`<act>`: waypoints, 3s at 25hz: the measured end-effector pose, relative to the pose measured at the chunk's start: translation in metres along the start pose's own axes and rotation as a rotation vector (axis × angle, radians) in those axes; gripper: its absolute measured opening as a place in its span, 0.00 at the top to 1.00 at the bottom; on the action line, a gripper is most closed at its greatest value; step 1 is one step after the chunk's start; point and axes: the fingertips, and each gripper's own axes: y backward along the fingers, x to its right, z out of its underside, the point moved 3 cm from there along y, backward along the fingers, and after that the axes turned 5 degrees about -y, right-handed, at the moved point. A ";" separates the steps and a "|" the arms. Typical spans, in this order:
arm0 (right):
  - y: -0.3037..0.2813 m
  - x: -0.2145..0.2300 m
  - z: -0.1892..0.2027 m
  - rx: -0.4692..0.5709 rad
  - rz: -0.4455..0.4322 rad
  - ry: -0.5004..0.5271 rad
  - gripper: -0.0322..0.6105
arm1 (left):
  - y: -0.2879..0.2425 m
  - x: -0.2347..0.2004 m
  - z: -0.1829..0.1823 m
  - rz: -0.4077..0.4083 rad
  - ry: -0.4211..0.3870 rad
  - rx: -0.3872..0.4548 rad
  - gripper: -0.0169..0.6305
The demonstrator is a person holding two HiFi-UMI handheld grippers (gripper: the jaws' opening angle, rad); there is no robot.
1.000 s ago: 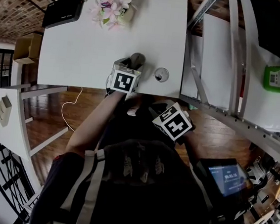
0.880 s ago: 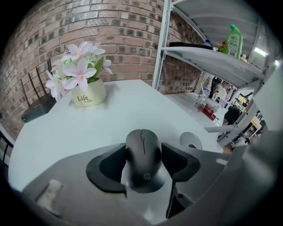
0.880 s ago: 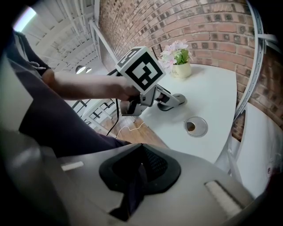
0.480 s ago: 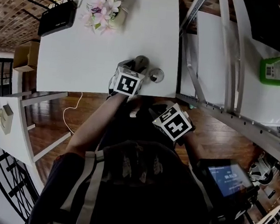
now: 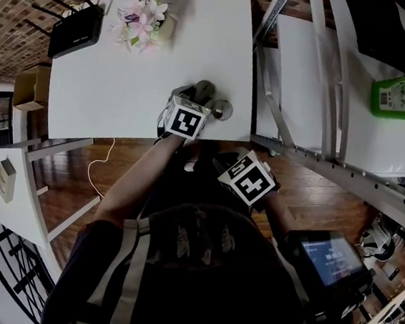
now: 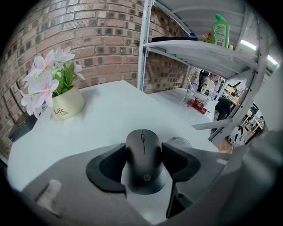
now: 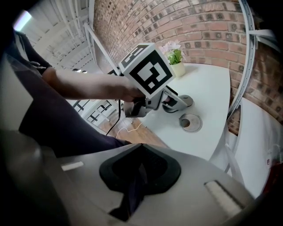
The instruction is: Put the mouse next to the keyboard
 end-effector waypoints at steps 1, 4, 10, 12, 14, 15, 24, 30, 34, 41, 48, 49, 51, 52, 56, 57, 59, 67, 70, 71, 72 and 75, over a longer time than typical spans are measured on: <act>0.000 0.000 0.000 -0.001 0.003 0.001 0.94 | -0.001 0.000 -0.001 0.004 -0.002 0.002 0.56; 0.000 0.000 -0.001 -0.005 0.013 0.000 0.94 | -0.003 0.000 -0.004 0.017 -0.007 0.011 0.56; -0.001 -0.005 -0.002 -0.011 0.026 0.001 0.94 | -0.004 -0.001 -0.007 0.027 -0.031 0.012 0.57; -0.002 -0.005 -0.002 -0.012 0.033 0.001 0.94 | -0.004 0.001 -0.009 0.035 -0.035 0.017 0.57; -0.001 -0.006 -0.003 -0.012 0.039 0.001 0.94 | -0.004 0.001 -0.010 0.038 -0.046 0.020 0.57; -0.001 -0.006 -0.003 -0.012 0.041 0.000 0.94 | -0.004 0.001 -0.010 0.037 -0.053 0.022 0.56; -0.002 -0.011 -0.007 -0.006 0.047 0.011 0.94 | -0.003 0.001 -0.009 0.047 -0.058 0.037 0.56; -0.002 -0.011 -0.003 -0.002 0.041 0.001 0.94 | -0.005 0.002 -0.006 0.050 -0.050 0.016 0.56; -0.004 -0.012 -0.002 -0.001 0.031 -0.001 0.94 | -0.006 0.002 -0.005 0.049 -0.039 0.011 0.57; -0.006 -0.011 -0.001 0.007 0.017 -0.006 0.94 | -0.004 0.000 -0.007 0.030 -0.038 0.047 0.56; -0.006 -0.008 -0.001 0.008 0.005 0.003 0.94 | -0.003 -0.004 -0.005 0.024 -0.015 0.041 0.56; -0.006 -0.008 -0.001 0.003 0.000 0.010 0.94 | -0.003 -0.005 -0.003 0.023 -0.008 0.039 0.56; -0.008 -0.008 -0.001 -0.009 -0.010 0.030 0.94 | -0.002 -0.006 0.001 0.018 0.006 0.034 0.56; -0.009 -0.008 -0.002 -0.013 -0.014 0.041 0.94 | -0.001 -0.007 0.002 0.013 0.010 0.036 0.56; -0.010 -0.007 -0.006 -0.016 -0.027 0.066 0.94 | 0.000 -0.013 0.005 -0.001 0.023 0.047 0.56; -0.010 -0.008 -0.006 -0.020 -0.030 0.072 0.94 | 0.000 -0.014 0.007 -0.002 0.030 0.047 0.56; -0.011 -0.008 -0.005 -0.030 -0.033 0.087 0.94 | 0.002 -0.016 0.010 -0.007 0.039 0.047 0.56; -0.006 -0.004 -0.006 -0.040 0.005 0.098 0.94 | 0.006 -0.022 0.012 -0.012 0.044 0.066 0.56; -0.008 -0.008 -0.009 -0.045 0.019 0.115 0.94 | 0.007 -0.028 0.016 -0.016 0.054 0.063 0.56; -0.008 -0.010 -0.011 -0.040 0.026 0.119 0.94 | 0.009 -0.030 0.017 -0.020 0.054 0.067 0.56; -0.008 -0.011 -0.013 -0.031 0.033 0.119 0.94 | 0.011 -0.033 0.018 -0.024 0.052 0.070 0.56; -0.007 -0.016 -0.019 -0.019 0.045 0.108 0.94 | 0.017 -0.038 0.020 -0.028 0.049 0.075 0.56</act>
